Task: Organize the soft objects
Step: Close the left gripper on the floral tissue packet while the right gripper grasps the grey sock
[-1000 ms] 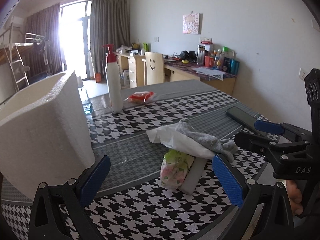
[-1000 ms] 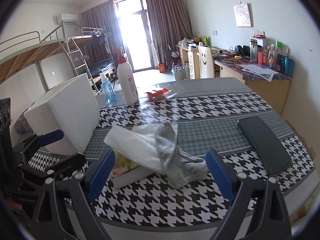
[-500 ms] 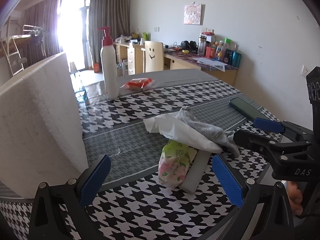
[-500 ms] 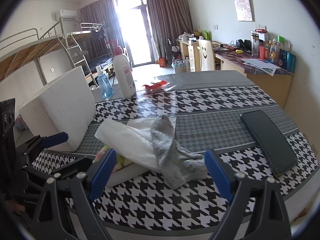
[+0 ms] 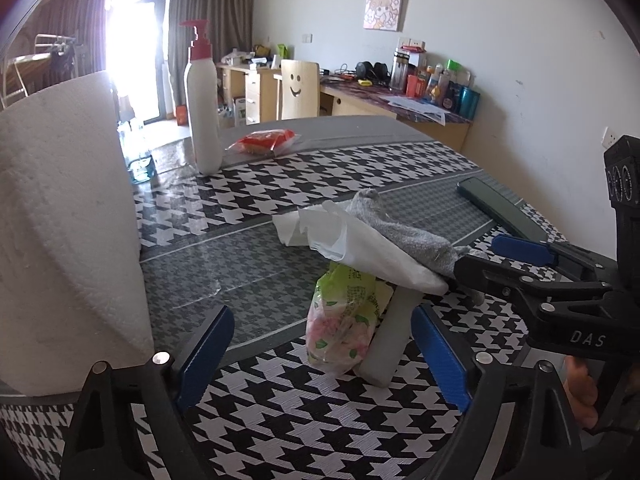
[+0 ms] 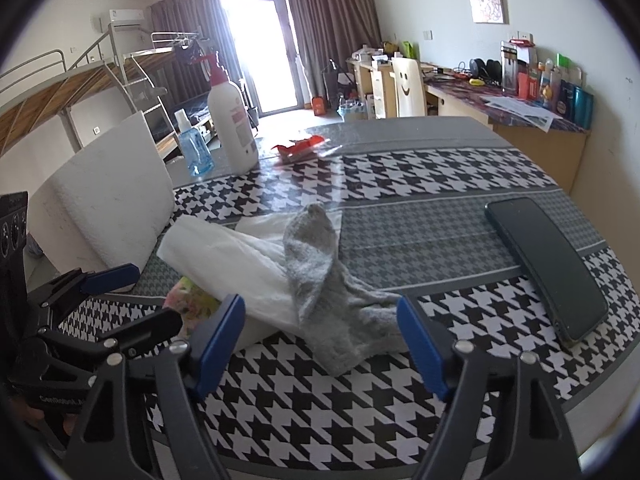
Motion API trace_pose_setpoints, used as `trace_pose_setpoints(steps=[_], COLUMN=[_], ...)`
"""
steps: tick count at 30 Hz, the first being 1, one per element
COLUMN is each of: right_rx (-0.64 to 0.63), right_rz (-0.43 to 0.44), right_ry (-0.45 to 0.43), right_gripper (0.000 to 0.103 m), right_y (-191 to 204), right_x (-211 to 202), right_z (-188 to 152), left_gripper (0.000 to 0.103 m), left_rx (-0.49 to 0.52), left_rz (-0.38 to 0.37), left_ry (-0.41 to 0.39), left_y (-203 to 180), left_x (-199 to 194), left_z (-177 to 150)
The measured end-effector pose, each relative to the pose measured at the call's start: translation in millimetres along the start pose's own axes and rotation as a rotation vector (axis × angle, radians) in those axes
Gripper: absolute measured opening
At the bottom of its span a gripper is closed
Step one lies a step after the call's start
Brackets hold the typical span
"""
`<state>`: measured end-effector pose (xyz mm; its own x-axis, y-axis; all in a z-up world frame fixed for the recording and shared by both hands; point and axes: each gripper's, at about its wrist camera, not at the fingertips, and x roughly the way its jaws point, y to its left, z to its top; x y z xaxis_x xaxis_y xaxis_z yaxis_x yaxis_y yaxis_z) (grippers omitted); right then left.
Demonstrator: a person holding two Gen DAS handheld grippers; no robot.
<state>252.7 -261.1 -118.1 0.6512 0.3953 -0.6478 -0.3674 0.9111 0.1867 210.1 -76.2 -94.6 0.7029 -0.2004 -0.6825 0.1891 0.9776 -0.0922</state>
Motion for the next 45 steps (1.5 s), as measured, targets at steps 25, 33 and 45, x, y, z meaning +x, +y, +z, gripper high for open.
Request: trace_pose_setpoints(steps=[25, 33, 45], right_rx=[0.019, 0.017, -0.033], right_rz=[-0.010, -0.026, -0.057], right_ry=[0.067, 0.095, 0.120], right_gripper=[0.060, 0.044, 0.012], right_y=[-14, -15, -5], right_x=[26, 32, 22], right_z=[3, -1, -14], left_gripper=[0.050, 0.038, 0.026], left_rx=[-0.023, -0.003, 0.020], left_rz=[-0.080, -0.089, -0.107], left_ry=[0.116, 0.109, 0.068], left_y=[-2, -5, -8], left_x=[44, 44, 23], left_z=[4, 3, 0])
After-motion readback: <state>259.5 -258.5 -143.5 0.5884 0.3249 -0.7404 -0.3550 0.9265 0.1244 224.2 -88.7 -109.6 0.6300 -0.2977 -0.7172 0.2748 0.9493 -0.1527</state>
